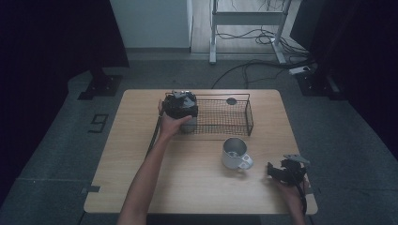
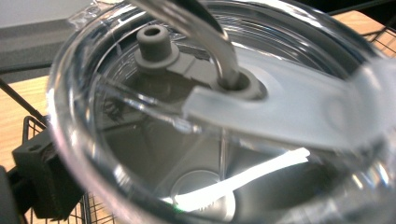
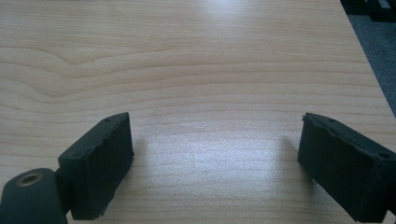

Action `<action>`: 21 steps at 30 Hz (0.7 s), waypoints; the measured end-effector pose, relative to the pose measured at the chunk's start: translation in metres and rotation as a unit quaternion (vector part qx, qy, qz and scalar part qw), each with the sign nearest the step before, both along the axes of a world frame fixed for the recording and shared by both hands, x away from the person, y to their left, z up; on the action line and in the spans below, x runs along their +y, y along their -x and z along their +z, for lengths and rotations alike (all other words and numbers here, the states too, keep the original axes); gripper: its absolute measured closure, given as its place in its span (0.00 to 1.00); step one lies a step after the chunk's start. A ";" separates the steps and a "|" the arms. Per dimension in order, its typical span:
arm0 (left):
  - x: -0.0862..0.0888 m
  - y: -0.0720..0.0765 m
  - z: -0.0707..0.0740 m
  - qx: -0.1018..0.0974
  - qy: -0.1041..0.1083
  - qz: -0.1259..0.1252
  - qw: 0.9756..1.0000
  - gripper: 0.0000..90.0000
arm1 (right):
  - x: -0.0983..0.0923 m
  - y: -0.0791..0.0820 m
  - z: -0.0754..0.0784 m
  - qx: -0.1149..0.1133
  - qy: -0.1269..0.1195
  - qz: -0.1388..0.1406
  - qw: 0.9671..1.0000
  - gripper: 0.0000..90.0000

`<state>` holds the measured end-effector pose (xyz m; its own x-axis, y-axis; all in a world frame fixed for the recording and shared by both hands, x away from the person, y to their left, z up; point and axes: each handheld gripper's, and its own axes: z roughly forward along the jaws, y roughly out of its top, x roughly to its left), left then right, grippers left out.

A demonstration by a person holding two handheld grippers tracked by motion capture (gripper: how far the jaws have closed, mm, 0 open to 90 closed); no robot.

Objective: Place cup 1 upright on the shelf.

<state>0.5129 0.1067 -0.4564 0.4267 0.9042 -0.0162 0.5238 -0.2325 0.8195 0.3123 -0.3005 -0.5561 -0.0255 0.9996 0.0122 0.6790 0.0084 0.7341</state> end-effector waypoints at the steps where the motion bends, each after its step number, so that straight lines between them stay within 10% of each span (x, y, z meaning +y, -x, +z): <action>1: 0.001 0.002 0.001 -0.004 0.002 0.001 1.000 0.00 | 0.000 0.000 0.000 0.000 0.000 0.000 1.000 0.11; 21: 0.013 0.028 0.017 -0.034 0.008 -0.001 0.999 0.02 | 0.000 -0.003 0.000 0.001 -0.001 -0.001 1.000 0.11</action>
<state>0.4845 0.1193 -0.4395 0.4286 0.9035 -0.0011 0.4661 -0.2201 0.8569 0.3149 -0.3006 -0.5560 -0.0236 0.9996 0.0137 0.6802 0.0060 0.7330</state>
